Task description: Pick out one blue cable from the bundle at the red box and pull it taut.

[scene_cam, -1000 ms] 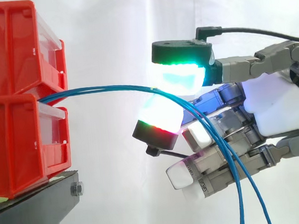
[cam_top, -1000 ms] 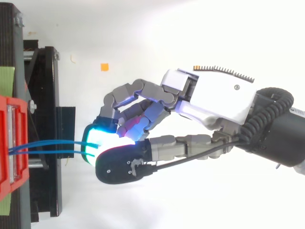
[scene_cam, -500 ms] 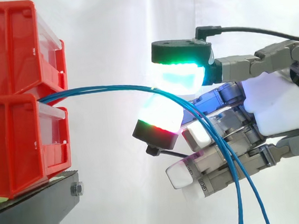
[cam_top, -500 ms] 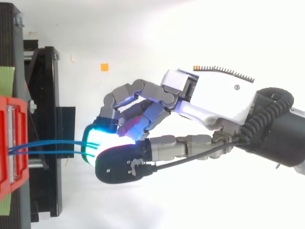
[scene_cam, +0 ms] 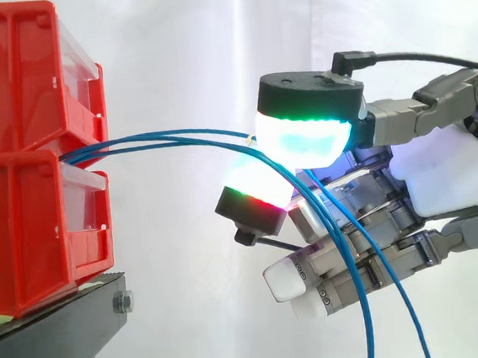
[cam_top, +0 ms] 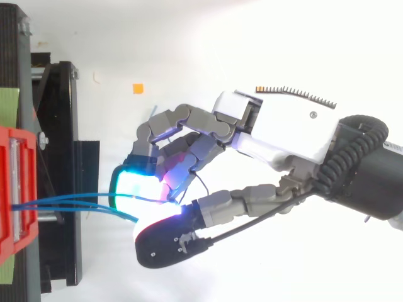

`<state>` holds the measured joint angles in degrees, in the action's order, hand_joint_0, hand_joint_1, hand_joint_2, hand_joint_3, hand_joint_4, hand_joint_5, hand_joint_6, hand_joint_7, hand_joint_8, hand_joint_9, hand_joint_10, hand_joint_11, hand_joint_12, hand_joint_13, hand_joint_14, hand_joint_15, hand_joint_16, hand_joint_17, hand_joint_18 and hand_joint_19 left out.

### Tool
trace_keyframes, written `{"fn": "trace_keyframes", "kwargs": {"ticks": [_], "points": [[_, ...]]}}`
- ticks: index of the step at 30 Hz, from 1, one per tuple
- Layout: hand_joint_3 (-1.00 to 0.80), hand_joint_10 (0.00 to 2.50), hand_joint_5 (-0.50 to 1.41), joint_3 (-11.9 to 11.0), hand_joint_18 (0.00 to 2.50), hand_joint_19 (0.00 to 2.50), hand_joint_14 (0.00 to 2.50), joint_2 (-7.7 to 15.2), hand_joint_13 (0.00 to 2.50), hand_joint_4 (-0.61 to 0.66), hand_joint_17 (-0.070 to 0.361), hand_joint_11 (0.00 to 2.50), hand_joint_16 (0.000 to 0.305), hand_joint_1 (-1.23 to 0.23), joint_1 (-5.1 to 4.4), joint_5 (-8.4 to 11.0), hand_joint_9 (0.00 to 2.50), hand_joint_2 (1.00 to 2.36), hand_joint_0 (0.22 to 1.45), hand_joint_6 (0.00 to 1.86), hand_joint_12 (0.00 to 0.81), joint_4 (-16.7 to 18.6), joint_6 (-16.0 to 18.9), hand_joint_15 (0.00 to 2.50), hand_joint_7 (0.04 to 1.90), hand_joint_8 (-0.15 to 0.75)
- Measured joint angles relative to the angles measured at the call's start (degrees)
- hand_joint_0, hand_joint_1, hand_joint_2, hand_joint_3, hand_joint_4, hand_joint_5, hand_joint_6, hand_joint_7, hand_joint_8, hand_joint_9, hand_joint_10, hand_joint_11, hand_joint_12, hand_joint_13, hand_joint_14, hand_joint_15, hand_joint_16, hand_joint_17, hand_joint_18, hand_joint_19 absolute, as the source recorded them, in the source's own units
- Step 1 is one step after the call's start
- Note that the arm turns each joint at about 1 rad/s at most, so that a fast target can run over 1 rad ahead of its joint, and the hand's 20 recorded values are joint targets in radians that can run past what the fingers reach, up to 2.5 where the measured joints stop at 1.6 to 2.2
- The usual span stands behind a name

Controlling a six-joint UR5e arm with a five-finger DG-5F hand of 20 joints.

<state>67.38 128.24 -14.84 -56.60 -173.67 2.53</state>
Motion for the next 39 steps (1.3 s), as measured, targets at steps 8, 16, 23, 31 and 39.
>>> {"fn": "trace_keyframes", "kwargs": {"ticks": [8, 16, 23, 31, 39], "points": [[-0.50, 0.02, -0.15, -0.04, 0.50, 0.44, 0.01, 0.01, 0.88, 0.00, 0.036, 0.67, 0.016, -0.92, -0.01, 0.00, 1.11, 1.00, 0.72, 0.94, 0.173, 0.00, 0.01, 0.41, 1.02, 0.285], [-0.50, 0.02, -0.14, -0.06, 0.47, 0.47, 0.01, 0.02, 0.88, 0.11, 0.042, 0.66, 0.018, -0.79, 0.01, 0.00, 1.12, 1.00, 0.54, 0.92, 0.183, 0.00, -0.04, 0.42, 0.94, 0.295], [-0.50, 0.02, -0.14, -0.07, 0.47, 0.48, 0.01, 0.03, 0.88, 0.12, 0.044, 0.64, 0.020, -0.67, 0.03, 0.00, 1.12, 1.00, 0.51, 0.90, 0.190, 0.00, 0.01, 0.41, 0.91, 0.305], [-0.46, 0.02, -0.13, -0.10, 0.42, 0.50, 0.01, 0.02, 0.86, 0.06, 0.036, 0.65, 0.016, -0.62, 0.03, 0.00, 1.13, 1.00, 0.60, 0.90, 0.168, 0.00, -0.02, 0.41, 0.99, 0.287], [-0.33, 0.02, -0.11, -0.11, 0.42, 0.50, 0.01, 0.02, 0.86, 0.00, 0.036, 0.65, 0.016, -0.71, 0.02, 0.00, 1.15, 1.01, 0.60, 0.90, 0.166, 0.00, -0.03, 0.42, 1.03, 0.281]]}}
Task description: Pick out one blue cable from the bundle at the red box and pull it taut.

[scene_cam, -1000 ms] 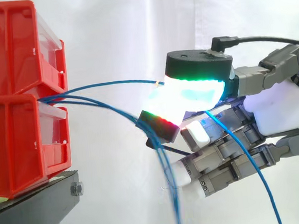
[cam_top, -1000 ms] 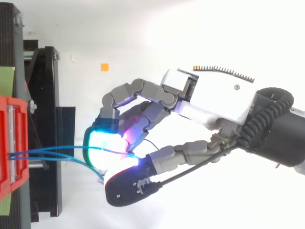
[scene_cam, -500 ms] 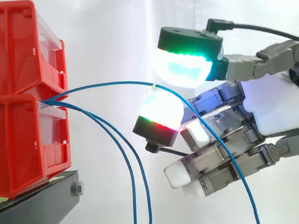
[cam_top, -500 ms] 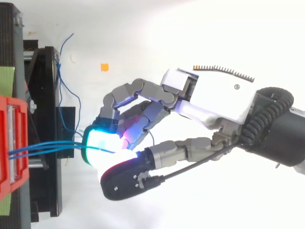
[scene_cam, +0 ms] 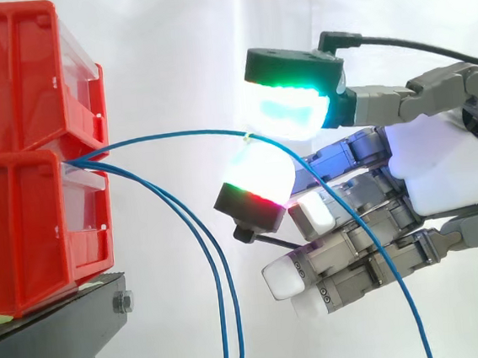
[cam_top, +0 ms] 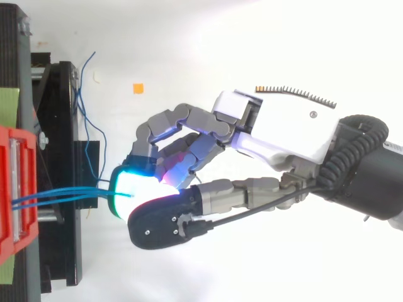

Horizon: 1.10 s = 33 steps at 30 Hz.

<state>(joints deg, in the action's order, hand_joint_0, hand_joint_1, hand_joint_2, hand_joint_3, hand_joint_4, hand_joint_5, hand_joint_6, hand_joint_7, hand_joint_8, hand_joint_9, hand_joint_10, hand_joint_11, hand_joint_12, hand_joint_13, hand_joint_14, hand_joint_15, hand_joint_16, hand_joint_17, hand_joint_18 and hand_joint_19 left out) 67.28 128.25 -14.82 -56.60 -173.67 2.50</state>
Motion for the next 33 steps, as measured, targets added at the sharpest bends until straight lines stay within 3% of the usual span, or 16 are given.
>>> {"fn": "trace_keyframes", "kwargs": {"ticks": [12, 18, 21, 33], "points": [[-0.17, 0.02, -0.08, -0.04, 0.47, 0.48, 0.01, 0.00, 0.89, -0.04, 0.046, 0.61, 0.020, -0.78, 0.00, 0.00, 1.18, 1.02, 0.58, 0.90, 0.182, 0.00, 0.04, 0.41, 1.07, 0.289], [-0.45, 0.02, -0.11, -0.04, 0.43, 0.51, 0.01, 0.03, 0.87, 0.06, 0.042, 0.63, 0.019, -0.63, 0.00, 0.00, 1.16, 1.00, 0.56, 0.88, 0.172, 0.00, -0.01, 0.42, 1.05, 0.279], [-0.48, 0.02, -0.11, -0.04, 0.42, 0.52, 0.01, 0.03, 0.87, 0.07, 0.043, 0.63, 0.019, -0.58, -0.01, 0.01, 1.15, 1.00, 0.56, 0.88, 0.173, 0.00, 0.01, 0.41, 1.05, 0.279], [-0.22, 0.02, -0.10, -0.06, 0.42, 0.50, 0.01, 0.01, 0.87, 0.03, 0.042, 0.62, 0.019, -0.67, 0.02, 0.02, 1.15, 1.02, 0.57, 0.89, 0.171, 0.00, 0.03, 0.41, 1.10, 0.276]]}}
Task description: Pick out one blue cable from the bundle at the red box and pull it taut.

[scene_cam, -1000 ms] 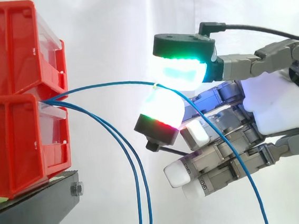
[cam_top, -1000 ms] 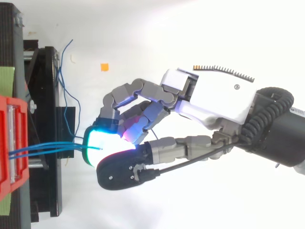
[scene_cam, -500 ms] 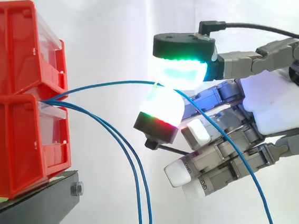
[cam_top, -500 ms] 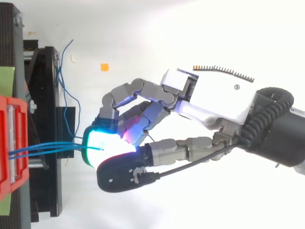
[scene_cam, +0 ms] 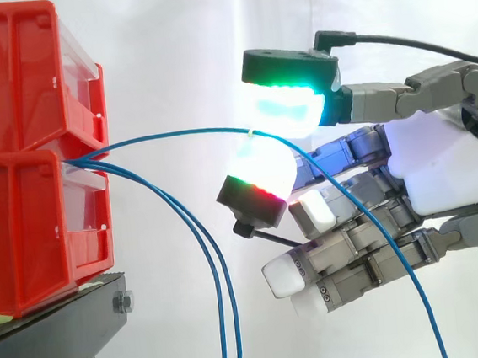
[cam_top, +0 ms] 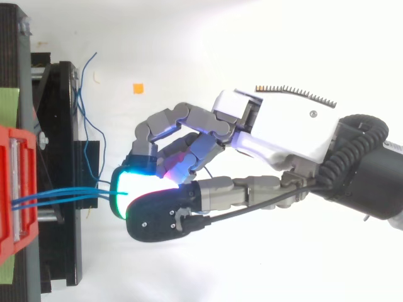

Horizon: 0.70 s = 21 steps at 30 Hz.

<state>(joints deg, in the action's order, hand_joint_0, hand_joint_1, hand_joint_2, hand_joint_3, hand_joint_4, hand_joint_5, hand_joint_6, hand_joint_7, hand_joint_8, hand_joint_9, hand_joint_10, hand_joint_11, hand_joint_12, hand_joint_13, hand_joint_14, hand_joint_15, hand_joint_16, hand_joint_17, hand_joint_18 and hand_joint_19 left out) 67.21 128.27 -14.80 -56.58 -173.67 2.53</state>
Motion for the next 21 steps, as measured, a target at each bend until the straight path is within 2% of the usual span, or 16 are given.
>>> {"fn": "trace_keyframes", "kwargs": {"ticks": [7, 21], "points": [[-0.12, 0.02, -0.09, -0.02, 0.48, 0.46, 0.01, -0.01, 0.90, -0.03, 0.055, 0.61, 0.024, -0.72, -0.02, -0.02, 1.18, 1.02, 0.57, 0.90, 0.194, 0.00, -0.05, 0.39, 1.08, 0.298], [-0.06, 0.02, -0.08, -0.07, 0.58, 0.46, 0.01, -0.02, 0.93, -0.08, 0.069, 0.60, 0.031, -0.77, -0.01, 0.04, 1.19, 1.02, 0.58, 0.90, 0.208, -0.06, -0.02, 0.39, 1.12, 0.303]]}}
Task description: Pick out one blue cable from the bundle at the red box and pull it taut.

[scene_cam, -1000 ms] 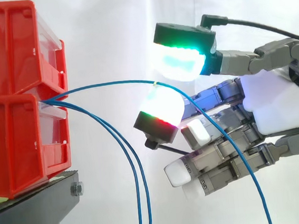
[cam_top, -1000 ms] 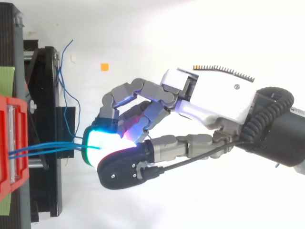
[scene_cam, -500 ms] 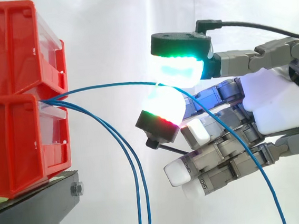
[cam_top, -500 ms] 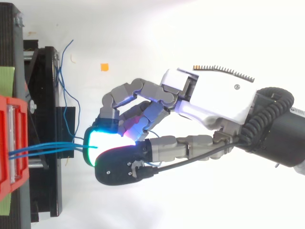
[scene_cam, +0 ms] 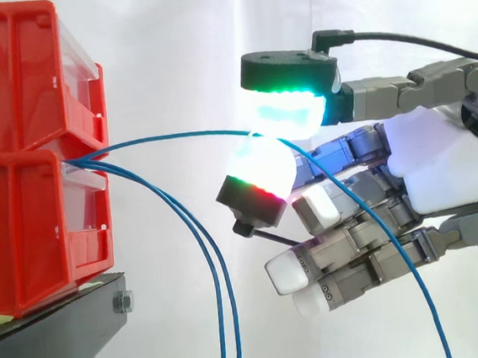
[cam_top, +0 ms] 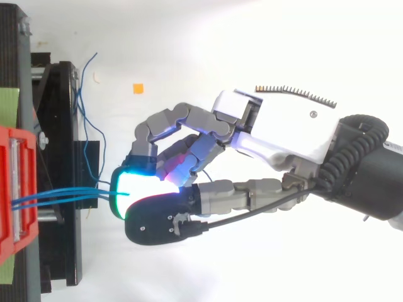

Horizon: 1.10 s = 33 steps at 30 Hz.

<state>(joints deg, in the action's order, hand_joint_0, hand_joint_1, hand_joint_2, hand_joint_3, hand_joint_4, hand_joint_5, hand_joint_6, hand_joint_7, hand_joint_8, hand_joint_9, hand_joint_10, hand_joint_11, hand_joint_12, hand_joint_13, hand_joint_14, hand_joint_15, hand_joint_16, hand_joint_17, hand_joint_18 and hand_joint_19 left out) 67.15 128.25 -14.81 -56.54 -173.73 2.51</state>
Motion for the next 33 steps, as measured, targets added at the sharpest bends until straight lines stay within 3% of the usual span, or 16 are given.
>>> {"fn": "trace_keyframes", "kwargs": {"ticks": [14, 25, 29, 33], "points": [[-0.04, 0.01, -0.12, -0.19, 0.59, 0.44, 0.01, -0.04, 0.92, -0.06, 0.070, 0.58, 0.031, -0.78, -0.04, -0.06, 1.14, 1.01, 0.59, 0.93, 0.203, -1.81, 0.51, 0.37, 1.02, 0.305], [-0.07, 0.01, -0.12, -0.26, 0.65, 0.38, 0.01, -0.32, 0.90, -0.05, 0.063, 0.39, 0.028, -0.77, -0.19, -0.03, 1.09, 1.02, 0.60, 0.93, 0.184, -2.30, 1.38, 0.27, 0.99, 0.331], [-0.08, 0.01, -0.13, -0.26, 0.70, 0.39, 0.01, -0.35, 0.92, -0.04, 0.053, 0.43, 0.023, -0.76, -0.06, -0.15, 1.13, 1.02, 0.61, 0.93, 0.184, -2.31, 2.80, 0.25, 0.98, 0.343], [-0.09, 0.02, -0.13, -0.26, 0.81, 0.43, 0.01, -0.36, 1.00, -0.03, 0.044, 0.63, 0.020, -0.76, 0.02, -0.28, 1.32, 1.02, 0.61, 0.93, 0.192, -2.28, 3.90, 0.30, 0.98, 0.349]]}}
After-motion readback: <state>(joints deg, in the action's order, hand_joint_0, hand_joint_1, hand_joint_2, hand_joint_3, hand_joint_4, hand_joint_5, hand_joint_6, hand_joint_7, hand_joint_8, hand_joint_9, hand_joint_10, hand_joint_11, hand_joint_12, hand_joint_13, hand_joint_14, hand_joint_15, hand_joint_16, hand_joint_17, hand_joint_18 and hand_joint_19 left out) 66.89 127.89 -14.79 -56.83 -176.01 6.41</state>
